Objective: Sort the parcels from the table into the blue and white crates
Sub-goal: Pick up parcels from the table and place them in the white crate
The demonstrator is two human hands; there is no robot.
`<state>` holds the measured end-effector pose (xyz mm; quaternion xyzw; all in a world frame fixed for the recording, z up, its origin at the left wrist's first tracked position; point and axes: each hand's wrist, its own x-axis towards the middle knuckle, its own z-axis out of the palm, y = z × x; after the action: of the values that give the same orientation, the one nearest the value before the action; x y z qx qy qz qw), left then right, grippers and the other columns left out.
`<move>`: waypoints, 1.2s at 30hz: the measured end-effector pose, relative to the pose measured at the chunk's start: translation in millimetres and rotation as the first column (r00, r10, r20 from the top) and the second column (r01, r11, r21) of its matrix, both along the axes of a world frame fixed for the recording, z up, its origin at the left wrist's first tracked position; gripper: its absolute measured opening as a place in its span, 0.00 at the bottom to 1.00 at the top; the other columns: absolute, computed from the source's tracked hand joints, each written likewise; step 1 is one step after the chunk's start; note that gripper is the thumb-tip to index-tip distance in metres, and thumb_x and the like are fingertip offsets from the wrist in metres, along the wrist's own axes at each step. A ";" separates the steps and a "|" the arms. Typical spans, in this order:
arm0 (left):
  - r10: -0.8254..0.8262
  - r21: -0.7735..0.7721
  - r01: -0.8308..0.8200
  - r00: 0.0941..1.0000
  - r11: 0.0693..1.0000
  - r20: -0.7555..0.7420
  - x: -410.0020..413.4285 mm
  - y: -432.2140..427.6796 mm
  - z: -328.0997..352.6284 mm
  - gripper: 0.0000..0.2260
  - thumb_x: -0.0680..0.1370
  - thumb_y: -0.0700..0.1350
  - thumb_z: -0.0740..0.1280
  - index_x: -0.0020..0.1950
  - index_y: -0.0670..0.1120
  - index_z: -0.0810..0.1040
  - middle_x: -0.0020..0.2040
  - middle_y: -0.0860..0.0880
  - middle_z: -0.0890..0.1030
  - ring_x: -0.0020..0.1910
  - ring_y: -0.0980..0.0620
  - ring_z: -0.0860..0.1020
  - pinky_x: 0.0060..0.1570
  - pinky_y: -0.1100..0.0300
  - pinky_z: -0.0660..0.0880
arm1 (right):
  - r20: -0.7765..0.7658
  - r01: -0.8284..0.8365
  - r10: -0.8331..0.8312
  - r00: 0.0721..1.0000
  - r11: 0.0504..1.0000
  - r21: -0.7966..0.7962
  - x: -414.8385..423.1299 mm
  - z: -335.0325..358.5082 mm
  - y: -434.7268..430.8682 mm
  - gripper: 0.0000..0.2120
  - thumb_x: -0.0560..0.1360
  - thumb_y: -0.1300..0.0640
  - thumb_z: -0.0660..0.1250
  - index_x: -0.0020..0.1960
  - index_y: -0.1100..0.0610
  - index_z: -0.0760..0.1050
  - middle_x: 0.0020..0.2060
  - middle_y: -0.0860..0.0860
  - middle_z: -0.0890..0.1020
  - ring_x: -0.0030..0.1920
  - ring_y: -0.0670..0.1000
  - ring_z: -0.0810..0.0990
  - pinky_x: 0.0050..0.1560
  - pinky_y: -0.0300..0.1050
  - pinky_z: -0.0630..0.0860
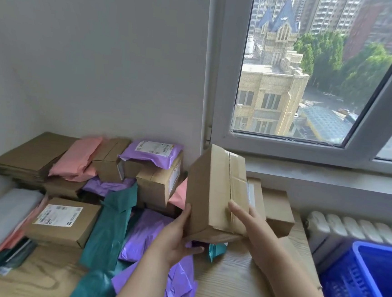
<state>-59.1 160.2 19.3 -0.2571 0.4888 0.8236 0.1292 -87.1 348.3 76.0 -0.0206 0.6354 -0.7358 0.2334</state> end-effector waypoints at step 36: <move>0.017 0.186 0.022 0.979 0.982 -0.205 -12.0 3.7 -5.1 0.36 0.65 0.66 0.76 0.65 0.45 0.81 0.67 0.43 0.78 0.64 0.45 0.78 0.61 0.50 0.74 | -0.085 0.054 -0.052 0.995 0.998 0.024 -8.0 -17.9 21.0 0.15 0.77 0.53 0.70 0.63 0.47 0.79 0.55 0.51 0.85 0.57 0.54 0.84 0.62 0.56 0.77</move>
<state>-71.1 163.9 14.2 -0.1565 0.4202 0.8879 0.1024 -95.0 369.3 58.1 -0.0318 0.6546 -0.7318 0.1868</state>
